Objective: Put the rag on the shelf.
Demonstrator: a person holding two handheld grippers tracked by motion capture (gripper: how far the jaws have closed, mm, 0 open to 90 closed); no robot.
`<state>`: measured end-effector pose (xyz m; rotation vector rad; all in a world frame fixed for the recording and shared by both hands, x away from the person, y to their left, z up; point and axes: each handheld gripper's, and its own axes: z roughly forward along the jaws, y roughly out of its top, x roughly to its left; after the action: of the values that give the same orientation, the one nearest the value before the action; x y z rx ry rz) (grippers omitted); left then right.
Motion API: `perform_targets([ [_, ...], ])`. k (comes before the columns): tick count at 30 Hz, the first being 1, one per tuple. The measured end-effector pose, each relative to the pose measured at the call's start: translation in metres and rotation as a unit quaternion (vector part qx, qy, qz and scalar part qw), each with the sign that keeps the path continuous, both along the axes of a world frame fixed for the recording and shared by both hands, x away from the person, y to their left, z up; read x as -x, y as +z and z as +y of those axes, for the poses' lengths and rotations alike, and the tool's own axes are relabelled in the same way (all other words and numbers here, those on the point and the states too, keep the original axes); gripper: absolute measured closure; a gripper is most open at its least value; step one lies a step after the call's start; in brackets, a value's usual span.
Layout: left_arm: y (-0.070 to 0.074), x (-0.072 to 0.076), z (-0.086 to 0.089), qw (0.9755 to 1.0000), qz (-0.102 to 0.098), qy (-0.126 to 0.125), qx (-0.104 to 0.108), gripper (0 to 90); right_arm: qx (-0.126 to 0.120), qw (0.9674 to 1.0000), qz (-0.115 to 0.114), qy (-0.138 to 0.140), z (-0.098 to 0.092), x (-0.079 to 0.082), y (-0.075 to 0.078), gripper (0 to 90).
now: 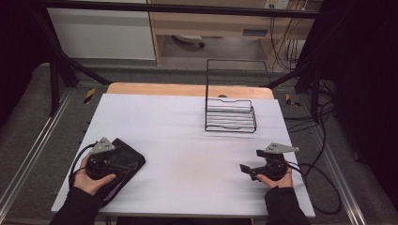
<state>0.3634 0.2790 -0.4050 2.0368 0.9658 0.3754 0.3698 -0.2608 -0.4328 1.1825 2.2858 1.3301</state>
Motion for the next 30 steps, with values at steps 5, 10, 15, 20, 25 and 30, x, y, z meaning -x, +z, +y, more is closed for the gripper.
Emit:
perform_targets([
  [5,0.008,-0.007,-0.012,0.9999,0.005,0.008,-0.008,7.0,-0.001,1.0000,0.001,-0.001,0.000,0.000,0.000,0.7],
  [10,0.008,-0.016,-0.023,0.9995,0.011,0.011,-0.028,9.9,0.001,1.0000,0.001,0.000,0.000,0.000,0.000,0.7],
  [15,-0.008,-0.021,-0.031,0.9980,0.032,0.012,-0.052,22.7,0.005,1.0000,0.003,0.001,0.002,-0.001,-0.002,0.8],
  [20,-0.018,-0.021,-0.032,0.9964,0.046,0.011,-0.071,31.4,0.009,0.9999,0.005,0.004,0.003,-0.002,-0.003,0.8],
  [25,-0.025,-0.020,-0.034,0.9945,0.047,0.010,-0.093,43.6,0.009,0.9999,0.004,0.004,0.003,-0.002,-0.003,0.8],
  [30,-0.030,-0.020,-0.037,0.9931,0.039,0.017,-0.109,50.1,0.011,0.9999,0.004,0.004,0.003,-0.002,-0.003,0.9],
])
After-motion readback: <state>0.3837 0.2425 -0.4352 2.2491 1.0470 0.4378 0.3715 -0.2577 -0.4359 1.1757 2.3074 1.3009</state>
